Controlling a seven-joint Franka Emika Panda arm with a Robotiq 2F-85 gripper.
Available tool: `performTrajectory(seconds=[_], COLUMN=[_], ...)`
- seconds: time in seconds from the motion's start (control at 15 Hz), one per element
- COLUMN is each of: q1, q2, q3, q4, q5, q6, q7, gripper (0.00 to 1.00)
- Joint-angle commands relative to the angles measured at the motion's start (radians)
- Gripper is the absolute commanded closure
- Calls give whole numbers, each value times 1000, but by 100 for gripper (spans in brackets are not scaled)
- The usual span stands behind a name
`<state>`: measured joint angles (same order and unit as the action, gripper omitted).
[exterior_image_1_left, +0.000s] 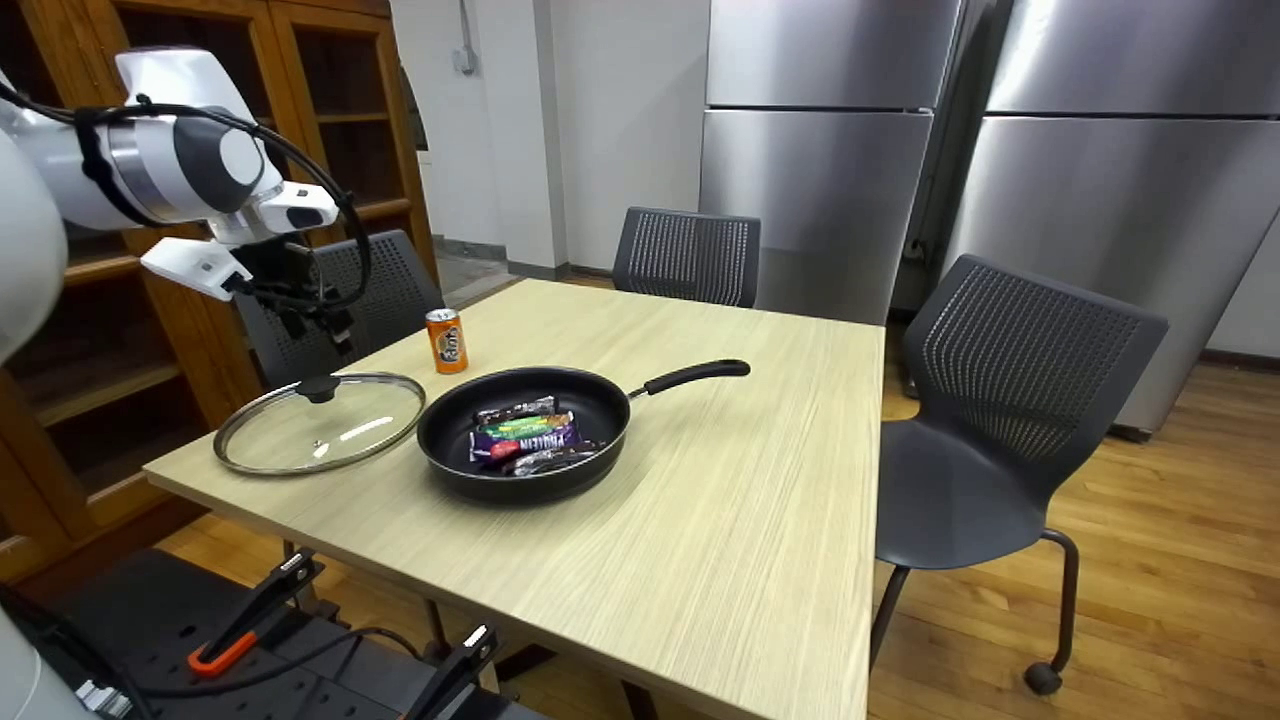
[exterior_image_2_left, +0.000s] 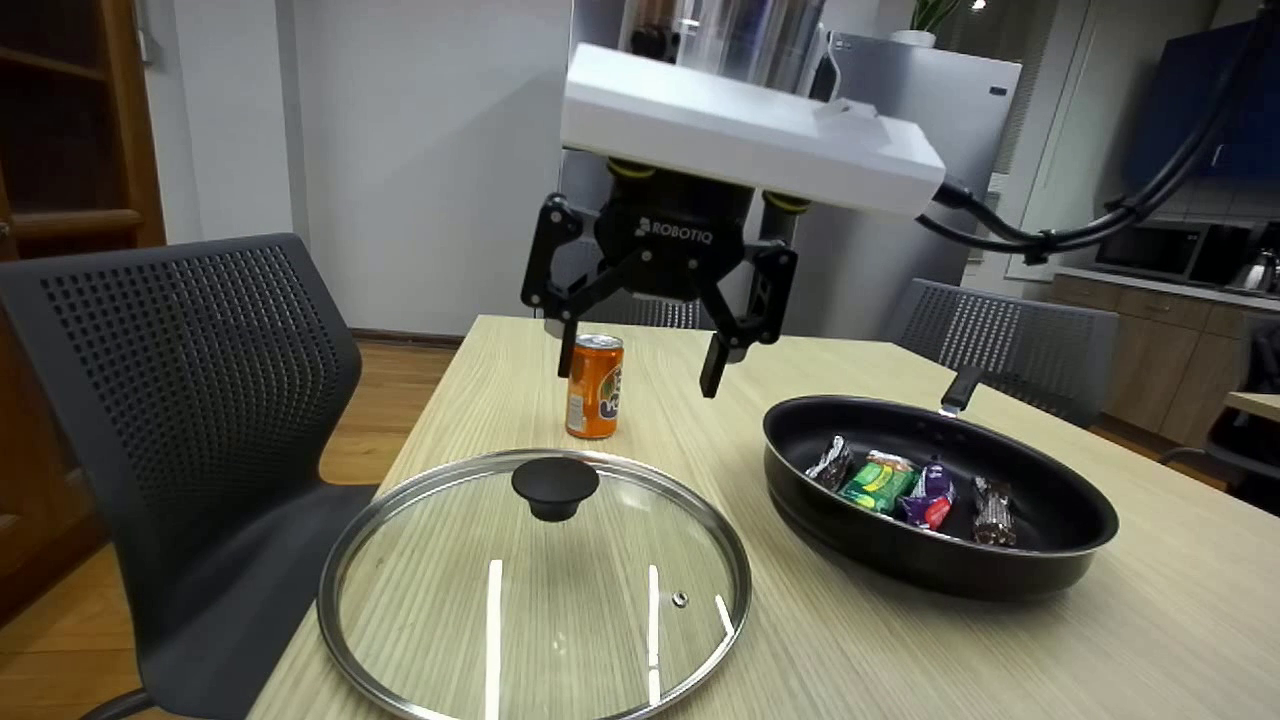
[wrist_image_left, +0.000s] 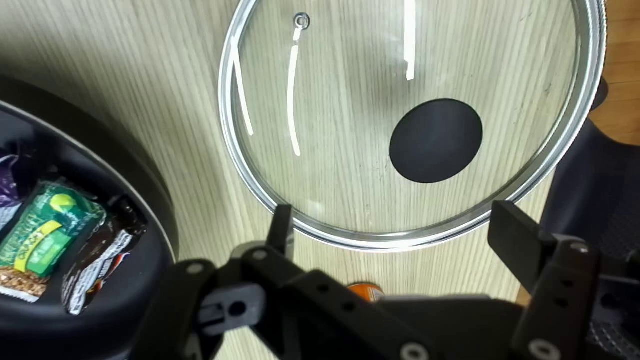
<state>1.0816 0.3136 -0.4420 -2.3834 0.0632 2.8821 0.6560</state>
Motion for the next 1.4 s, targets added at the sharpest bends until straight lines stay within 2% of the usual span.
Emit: performTrajectory(seconds=[0.0,0.27,0.47,1.33], q1=[-153,-243,-275,-305], q2=[54,107,138,206], q3=[147,236,272,329], q4=[93,156,191,258], q5=[-35,-76,-110,-163], q6=[-62,-93,-115,-163], q7=[-19,-15,-12,-10], gripper=[0,0,0,0])
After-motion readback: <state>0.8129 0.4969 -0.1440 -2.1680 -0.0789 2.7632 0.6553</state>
